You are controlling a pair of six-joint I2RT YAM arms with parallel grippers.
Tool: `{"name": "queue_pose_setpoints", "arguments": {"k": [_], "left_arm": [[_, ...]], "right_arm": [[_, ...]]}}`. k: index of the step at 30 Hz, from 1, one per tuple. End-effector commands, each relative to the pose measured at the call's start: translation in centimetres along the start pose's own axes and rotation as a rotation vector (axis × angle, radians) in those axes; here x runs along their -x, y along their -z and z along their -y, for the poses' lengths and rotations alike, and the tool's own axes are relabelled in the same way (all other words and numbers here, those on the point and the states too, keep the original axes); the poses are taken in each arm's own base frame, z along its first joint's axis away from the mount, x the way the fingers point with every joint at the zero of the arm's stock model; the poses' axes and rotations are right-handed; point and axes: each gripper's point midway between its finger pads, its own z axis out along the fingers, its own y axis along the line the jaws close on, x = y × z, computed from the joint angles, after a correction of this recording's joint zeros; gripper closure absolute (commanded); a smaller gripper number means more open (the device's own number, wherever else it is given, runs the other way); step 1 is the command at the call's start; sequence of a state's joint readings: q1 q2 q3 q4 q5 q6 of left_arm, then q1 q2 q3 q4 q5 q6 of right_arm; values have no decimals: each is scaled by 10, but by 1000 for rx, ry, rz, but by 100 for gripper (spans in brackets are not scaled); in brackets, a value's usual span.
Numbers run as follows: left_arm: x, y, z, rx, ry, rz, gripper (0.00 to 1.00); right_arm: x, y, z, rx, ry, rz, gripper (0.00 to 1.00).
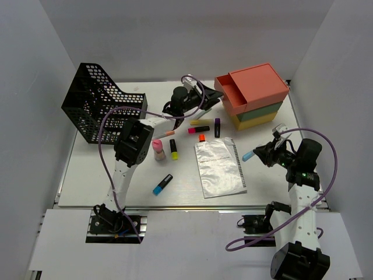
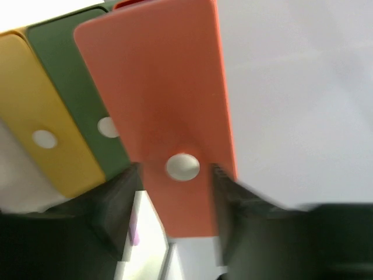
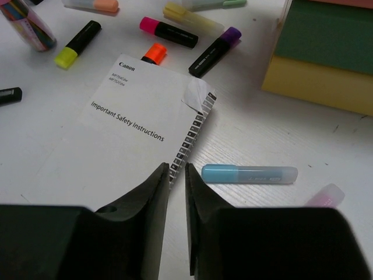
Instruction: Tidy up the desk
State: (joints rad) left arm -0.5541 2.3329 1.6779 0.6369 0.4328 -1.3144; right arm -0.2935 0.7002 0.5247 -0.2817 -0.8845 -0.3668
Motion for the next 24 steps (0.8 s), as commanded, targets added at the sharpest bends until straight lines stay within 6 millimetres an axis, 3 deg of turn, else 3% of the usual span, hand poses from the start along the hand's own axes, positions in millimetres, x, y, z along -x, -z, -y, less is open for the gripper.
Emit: {"name": "queue_pose_setpoints", "arguments": {"k": [1,3,8,9,11,12,14,15,19,21,22,23,24], "left_arm": [[11,11,37,-44,-33,6,31],[11,12,41,-49,-43,3,23],[9,24,38,-27,-48,-5,19],[9,27,46,-34,-59,-7,18],[8,37,38,0,-72,-15,18],[15,44,48,-3,-90,0,18],[16,54,43,39,-135,-11,18],[22,61,57,34,-165,0,18],[23,86,64,138,-348,-41,21],[26,99,70,189,-446,-41,38],[26,116,75,239,-541,-63,47],[30,127,73,298,-590,-48,68],[31,137,75,331,-628,-49,78]], "right_arm": [[2,-1,1,8,40,13,75],[3,-1,-2,32,47,14,67],[-1,-2,-9,79,40,1,48],[-2,-2,-10,87,42,-2,47],[-4,-2,-12,96,40,-7,44],[-5,-3,-12,101,43,-9,44],[-7,-3,-14,113,38,-14,43],[-6,-3,-17,127,48,-10,44],[-9,-2,-25,175,81,-3,48],[-10,-1,-31,202,96,4,66],[-12,-1,-32,212,127,8,73],[-13,0,-35,222,134,10,84],[-13,-1,-38,238,146,16,88]]}}
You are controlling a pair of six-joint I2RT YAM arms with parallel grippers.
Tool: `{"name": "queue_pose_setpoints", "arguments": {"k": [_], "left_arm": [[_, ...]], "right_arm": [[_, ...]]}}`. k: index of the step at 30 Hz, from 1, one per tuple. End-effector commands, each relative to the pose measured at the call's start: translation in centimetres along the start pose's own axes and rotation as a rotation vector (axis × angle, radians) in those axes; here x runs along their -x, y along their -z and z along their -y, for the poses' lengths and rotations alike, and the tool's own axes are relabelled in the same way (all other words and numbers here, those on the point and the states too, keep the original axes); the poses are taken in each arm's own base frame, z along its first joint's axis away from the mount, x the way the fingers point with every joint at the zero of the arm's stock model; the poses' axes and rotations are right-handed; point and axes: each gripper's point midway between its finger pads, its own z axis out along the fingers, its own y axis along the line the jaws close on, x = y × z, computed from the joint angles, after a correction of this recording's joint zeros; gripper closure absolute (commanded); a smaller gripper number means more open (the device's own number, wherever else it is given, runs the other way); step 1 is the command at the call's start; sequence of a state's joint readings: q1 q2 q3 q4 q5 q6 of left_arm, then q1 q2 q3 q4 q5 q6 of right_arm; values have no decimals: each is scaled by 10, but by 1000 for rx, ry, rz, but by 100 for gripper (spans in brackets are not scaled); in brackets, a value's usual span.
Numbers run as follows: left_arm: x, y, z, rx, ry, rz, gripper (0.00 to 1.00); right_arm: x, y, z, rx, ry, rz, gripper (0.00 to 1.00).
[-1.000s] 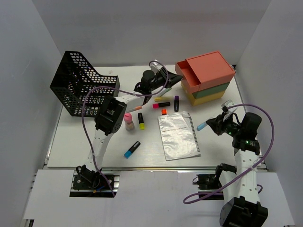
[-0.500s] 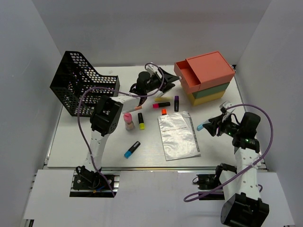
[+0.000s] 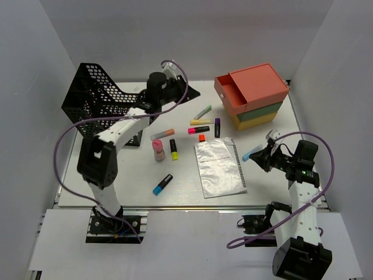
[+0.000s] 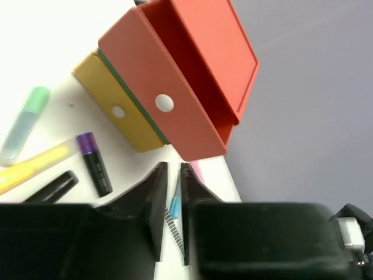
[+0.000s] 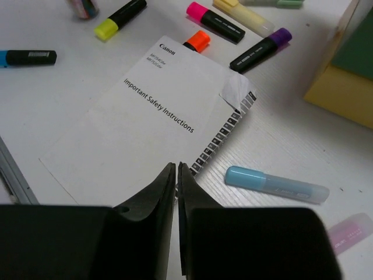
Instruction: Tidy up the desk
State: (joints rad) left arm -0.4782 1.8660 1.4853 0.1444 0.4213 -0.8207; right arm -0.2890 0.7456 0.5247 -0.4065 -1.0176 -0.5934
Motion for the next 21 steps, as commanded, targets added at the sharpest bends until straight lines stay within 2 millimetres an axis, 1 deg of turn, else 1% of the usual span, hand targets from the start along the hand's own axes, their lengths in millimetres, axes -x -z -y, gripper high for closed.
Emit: {"name": "queue_pose_setpoints", "arguments": {"k": [1,2,3,4,5,6,7,8,10,11,12,13,14,15,16,18,19,20,21], "left_arm": [[-8,57,-11,177,-288,-76,85],[5,78,-2,219,-335,-29,97],[1,92,-10,266,-388,-38,100],[-8,109,-20,330,-387,-78,100],[-5,128,-10,363,-409,-53,100],[-12,148,-31,483,-408,-83,97],[-15,159,-34,519,-406,-91,90],[-10,179,-32,557,-407,-63,67],[-25,206,-48,636,-414,-91,45],[-28,216,-49,650,-422,-89,36],[-28,233,-40,654,-439,-59,19],[-37,240,-46,667,-435,-72,13],[-41,247,-47,677,-433,-75,8],[-44,258,-47,689,-433,-74,6],[-47,263,-52,714,-431,-81,3],[-57,270,-63,751,-420,-107,2],[-59,272,-69,772,-423,-112,2],[-65,272,-76,790,-419,-130,2],[-66,272,-78,792,-419,-130,2]], "right_arm": [[3,-1,-16,80,70,31,90],[4,-1,-17,85,82,34,92],[4,-2,-18,87,83,33,92],[4,-1,-18,83,86,32,92],[4,-2,-19,88,91,32,91],[6,-2,-19,84,100,33,87],[6,-2,-19,80,100,36,84],[7,-3,-20,78,87,36,81],[10,-4,-21,82,91,43,74],[10,-5,-22,88,86,40,73],[10,-6,-24,92,92,38,71],[10,-7,-23,89,94,36,70],[7,-7,-22,85,88,27,70],[7,-9,-22,89,85,22,69],[6,-10,-21,89,83,17,70],[5,-11,-20,83,80,5,69],[6,-11,-20,83,83,3,69],[5,-12,-19,80,84,-1,69],[4,-12,-20,80,84,-3,69]]}}
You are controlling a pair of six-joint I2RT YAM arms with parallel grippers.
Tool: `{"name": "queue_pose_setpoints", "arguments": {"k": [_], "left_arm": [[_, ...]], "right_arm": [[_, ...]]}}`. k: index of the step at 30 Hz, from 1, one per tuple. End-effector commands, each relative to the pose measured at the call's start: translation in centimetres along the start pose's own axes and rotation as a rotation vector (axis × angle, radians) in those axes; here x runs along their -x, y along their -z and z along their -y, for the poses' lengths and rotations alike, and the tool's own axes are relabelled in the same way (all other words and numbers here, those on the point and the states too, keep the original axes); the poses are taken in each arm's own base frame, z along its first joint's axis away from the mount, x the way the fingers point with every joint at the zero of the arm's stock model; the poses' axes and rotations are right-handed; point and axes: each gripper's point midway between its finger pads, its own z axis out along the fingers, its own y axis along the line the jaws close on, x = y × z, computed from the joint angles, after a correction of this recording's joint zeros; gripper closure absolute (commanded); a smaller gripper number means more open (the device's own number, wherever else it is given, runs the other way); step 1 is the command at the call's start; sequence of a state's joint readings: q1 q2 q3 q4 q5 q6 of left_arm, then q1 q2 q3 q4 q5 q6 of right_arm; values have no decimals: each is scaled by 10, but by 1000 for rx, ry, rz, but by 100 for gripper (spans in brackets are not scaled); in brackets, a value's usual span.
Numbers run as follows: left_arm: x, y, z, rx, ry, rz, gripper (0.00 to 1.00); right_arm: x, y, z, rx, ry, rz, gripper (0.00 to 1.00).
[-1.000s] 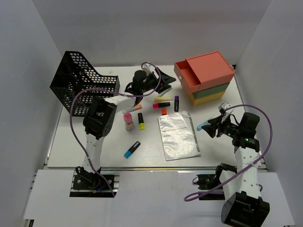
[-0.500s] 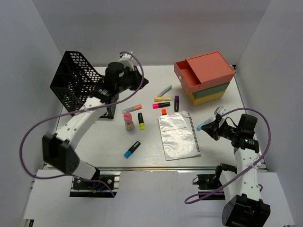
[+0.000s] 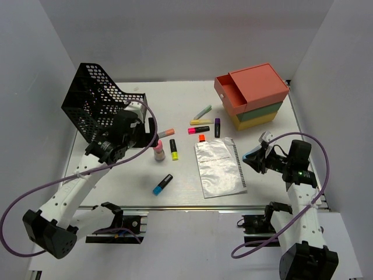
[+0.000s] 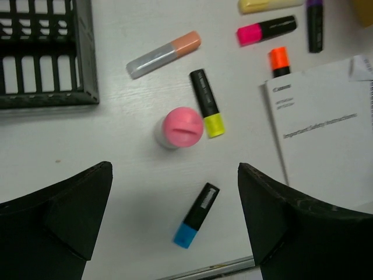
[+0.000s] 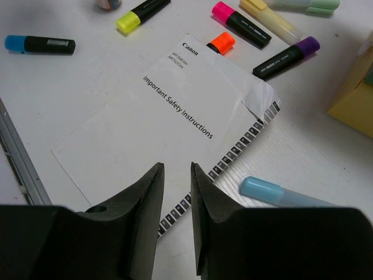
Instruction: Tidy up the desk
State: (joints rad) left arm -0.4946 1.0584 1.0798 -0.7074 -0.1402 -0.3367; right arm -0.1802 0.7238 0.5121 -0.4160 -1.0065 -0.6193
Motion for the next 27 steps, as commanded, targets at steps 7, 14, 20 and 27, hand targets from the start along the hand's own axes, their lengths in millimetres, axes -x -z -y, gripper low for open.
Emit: {"name": "queue_pose_setpoints", "arguments": {"k": [7,14,20,27], "left_arm": [[-46,-32,-21,134,-22,-142,2],[-54,-51,-7,98,-7,-160,2],[-58,-64,5,111,-56,-237,2],[-60,-72,-1,189,-118,-332,2]], "right_arm": [[4,-1,8,-37,30,-9,69],[4,-1,8,-36,27,-10,68],[5,-1,9,-41,31,-11,68],[5,0,9,-45,30,-12,69]]}}
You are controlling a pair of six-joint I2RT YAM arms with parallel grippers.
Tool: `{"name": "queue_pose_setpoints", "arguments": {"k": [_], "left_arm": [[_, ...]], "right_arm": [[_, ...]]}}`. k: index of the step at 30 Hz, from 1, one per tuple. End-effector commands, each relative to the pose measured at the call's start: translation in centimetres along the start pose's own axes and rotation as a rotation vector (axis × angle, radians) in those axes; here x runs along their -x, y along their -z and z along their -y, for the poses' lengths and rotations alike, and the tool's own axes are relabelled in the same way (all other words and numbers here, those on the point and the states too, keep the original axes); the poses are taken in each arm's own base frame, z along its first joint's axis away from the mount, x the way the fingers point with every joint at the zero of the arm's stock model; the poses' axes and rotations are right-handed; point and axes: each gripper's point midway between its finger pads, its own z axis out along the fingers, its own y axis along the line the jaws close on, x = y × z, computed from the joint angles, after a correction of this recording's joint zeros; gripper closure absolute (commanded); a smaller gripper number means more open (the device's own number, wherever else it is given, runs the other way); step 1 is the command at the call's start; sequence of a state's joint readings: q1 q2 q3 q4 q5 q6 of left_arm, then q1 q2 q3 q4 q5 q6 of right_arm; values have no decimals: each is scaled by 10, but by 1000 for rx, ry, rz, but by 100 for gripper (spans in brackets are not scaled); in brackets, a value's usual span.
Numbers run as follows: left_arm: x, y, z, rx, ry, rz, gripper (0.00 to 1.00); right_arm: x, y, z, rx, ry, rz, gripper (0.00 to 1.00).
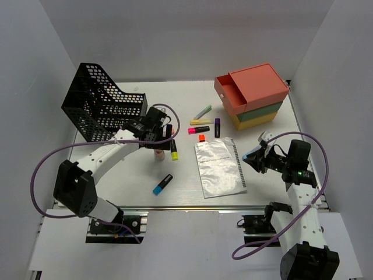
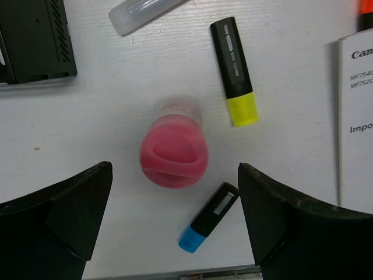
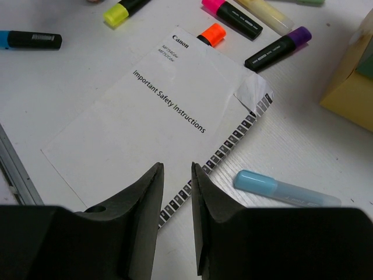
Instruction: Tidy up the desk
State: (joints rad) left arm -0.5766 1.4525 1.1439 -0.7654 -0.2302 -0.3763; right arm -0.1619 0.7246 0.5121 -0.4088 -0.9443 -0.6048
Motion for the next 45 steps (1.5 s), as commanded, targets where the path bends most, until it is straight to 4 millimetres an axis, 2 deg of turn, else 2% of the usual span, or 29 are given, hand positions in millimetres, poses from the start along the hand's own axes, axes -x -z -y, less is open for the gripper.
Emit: {"name": "queue_pose_setpoints", "arguments": {"k": [1,8,15,26,29,35,38,39,41,42,44,45], "left_arm": [[9,11,-5,40,-28,-7,2],[3,1,-6,86,-81,-80,3],[5,-13,5,91,-128,-132,8],[-2,-17,1,123,-152,-153,24],[-2,-19,3,114,-150,-151,31],[-7,-27,6,107,-155,-174,34],[-8,-29,8,104,-156,-179,51],[-6,-29,7,105,-157,-175,60],[-6,-28,8,102,-158,-176,69],[-4,-26,8,102,-157,-170,80],[4,-20,10,88,-148,-142,87],[15,-11,16,51,-132,-100,89]], "right_arm": [[10,0,3,-8,36,24,69],[12,1,3,-11,46,27,69],[11,2,3,-13,46,26,69],[12,2,3,-16,50,26,69],[12,2,3,-17,49,27,69],[11,2,3,-17,50,26,69],[12,2,3,-19,52,26,70],[12,2,3,-20,53,27,70],[13,2,3,-19,55,28,70],[12,2,3,-21,55,27,70],[12,2,3,-19,55,28,70],[12,2,2,-17,55,28,70]]}}
